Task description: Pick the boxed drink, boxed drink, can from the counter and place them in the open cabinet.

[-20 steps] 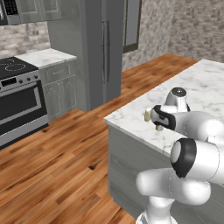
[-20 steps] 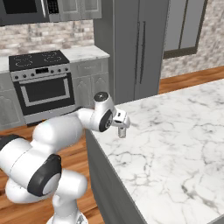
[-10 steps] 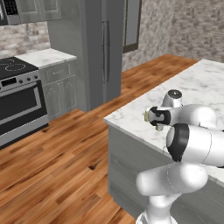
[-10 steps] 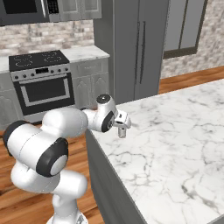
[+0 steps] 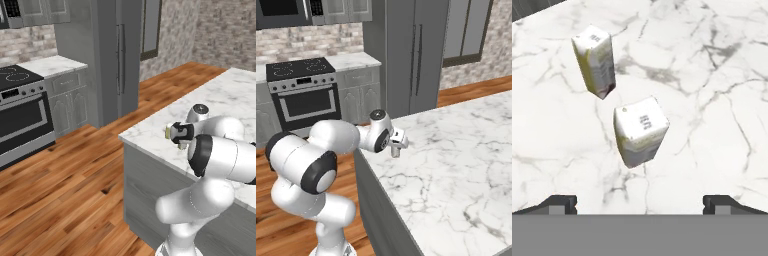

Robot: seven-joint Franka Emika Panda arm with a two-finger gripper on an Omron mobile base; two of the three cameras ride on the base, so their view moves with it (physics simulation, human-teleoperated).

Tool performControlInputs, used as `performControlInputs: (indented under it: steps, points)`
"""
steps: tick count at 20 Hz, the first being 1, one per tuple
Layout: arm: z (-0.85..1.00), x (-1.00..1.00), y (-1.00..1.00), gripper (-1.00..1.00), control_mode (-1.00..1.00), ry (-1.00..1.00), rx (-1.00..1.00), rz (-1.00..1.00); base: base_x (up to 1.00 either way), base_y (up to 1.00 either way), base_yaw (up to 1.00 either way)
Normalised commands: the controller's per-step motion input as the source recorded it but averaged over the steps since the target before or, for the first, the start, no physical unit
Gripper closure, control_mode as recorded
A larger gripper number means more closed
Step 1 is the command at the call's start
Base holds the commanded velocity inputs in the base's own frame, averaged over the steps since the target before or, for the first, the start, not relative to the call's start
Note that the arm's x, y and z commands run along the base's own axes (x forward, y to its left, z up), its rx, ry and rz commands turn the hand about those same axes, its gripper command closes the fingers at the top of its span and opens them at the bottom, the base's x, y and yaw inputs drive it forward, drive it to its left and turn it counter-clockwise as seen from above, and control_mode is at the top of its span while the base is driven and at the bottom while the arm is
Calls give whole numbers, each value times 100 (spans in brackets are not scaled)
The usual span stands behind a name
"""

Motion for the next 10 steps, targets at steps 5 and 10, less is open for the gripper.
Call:
performControlInputs:
  steps: [5, 10]
  points:
    - [-19, 20, 0, -100, -100, 0, 0, 0, 0, 0, 0]
    - [-10, 22, 0, -100, -100, 0, 0, 0, 0, 0, 0]
